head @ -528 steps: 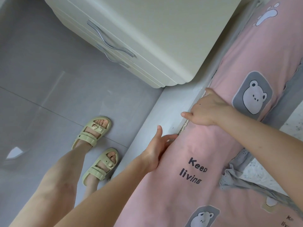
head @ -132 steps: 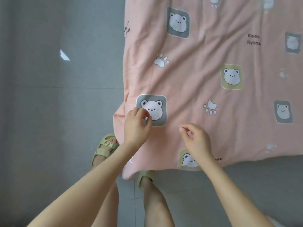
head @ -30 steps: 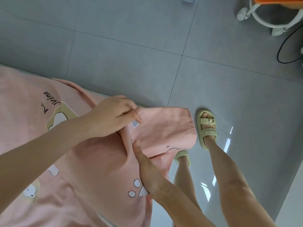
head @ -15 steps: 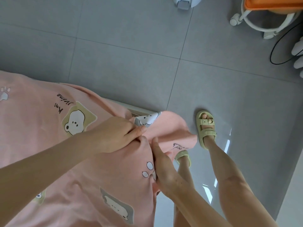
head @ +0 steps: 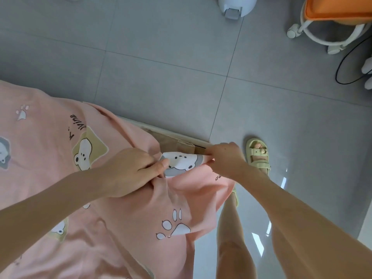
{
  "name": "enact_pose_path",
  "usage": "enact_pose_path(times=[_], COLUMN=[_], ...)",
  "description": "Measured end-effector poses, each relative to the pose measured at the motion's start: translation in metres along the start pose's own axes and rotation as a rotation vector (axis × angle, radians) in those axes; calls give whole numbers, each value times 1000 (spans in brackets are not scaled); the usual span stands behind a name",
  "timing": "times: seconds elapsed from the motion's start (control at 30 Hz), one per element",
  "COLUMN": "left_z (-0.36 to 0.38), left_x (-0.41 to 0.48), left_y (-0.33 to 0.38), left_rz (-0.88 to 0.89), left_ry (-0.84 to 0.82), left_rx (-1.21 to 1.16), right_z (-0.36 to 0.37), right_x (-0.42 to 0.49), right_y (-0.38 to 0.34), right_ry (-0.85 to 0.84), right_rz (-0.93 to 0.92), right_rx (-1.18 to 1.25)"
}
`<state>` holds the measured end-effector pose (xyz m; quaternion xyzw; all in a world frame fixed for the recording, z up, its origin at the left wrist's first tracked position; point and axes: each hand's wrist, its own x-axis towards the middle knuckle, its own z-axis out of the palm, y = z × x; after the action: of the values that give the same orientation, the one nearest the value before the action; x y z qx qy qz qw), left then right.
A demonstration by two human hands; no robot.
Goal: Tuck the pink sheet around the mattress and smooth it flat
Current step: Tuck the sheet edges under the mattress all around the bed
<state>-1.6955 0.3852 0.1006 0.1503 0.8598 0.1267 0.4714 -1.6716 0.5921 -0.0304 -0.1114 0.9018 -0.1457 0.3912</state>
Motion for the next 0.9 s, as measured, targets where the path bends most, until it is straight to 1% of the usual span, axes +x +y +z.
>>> enact_pose_path(times=[0.03,0.1,0.13,0.17,0.2,0.23,0.27,0.3,0.33,0.37,0.4,0.43,0.47,0.5,0.53,0.57,0.6,0.63,0.67,0.7,0.77,0.8,0.83,0.87,0.9], left_z=[-2,-4,-5,-5,-5,-4,-4,-4,-4,-4,-4,-4,-4,-4,-3,-3,-3,-3,-3,-3,-6,-9,-11,-13,-14], left_x=[-3,-8,-9,-10,-11,-11,-12,-12,-13,-13,-13,-13,-12,-11,-10,-9,-8,-7,-6,-7,-10,-14,-18,-21,-21], left_y=[1,2,1,0,0,-1,-1,-2,-1,-2,-1,-1,-1,-1,-1,-2,-2,-2,-2,-3,-7,-10,-11,-12,-11], left_rz=[7,14,9,4,2,-5,-17,-27,-26,-23,-21,-18,-14,-14,-19,-24,-21,-15,-7,-8,-23,-39,-54,-62,-64], left_ry=[-5,-9,-11,-11,-5,3,11,20,29,33,30,20,12,3,-5,-9,-5,1,8,8,-7,-18,-36,-53,-68], left_rx=[-4,-22,-33,-35,-30,-30,-35,-39,-38,-45,-60,-73,-76,-75,-70,-68,-68,-76,-78,-66,-53,-102,-181,-238,-253], right_z=[-7,-13,-14,-14,-11,-5,0,3,12,23,33,38,38,31,30,27,27,28,28,32,25,26,29,15,24], right_x=[-17,-50,-59,-61,-54,-41,-26,-12,0,3,5,-2,-8,-11,-16,-24,-30,-32,-35,-40,-49,-50,-47,-49,-44], right_y=[3,11,12,8,2,-6,-13,-26,-41,-57,-71,-78,-81,-78,-67,-56,-50,-54,-64,-78,-106,-112,-116,-117,-113], right_ry=[-21,-52,-16,43,167,289,343,266,131,-92,-253,-313,-304,-174,38,203,269,199,74,-121,-454,-593,-639,-665,-674], right_rz=[14,-14,-30,-14,38,139,216,257,209,148,83,84,110,208,299,399,453,453,404,312,186,106,73,118,168], right_rx=[7,18,66,189,386,645,946,1218,1427,1469,1471,1442,1462,1460,1407,1286,1304,1392,1512,1540,1584,1710,1774,1772,1766])
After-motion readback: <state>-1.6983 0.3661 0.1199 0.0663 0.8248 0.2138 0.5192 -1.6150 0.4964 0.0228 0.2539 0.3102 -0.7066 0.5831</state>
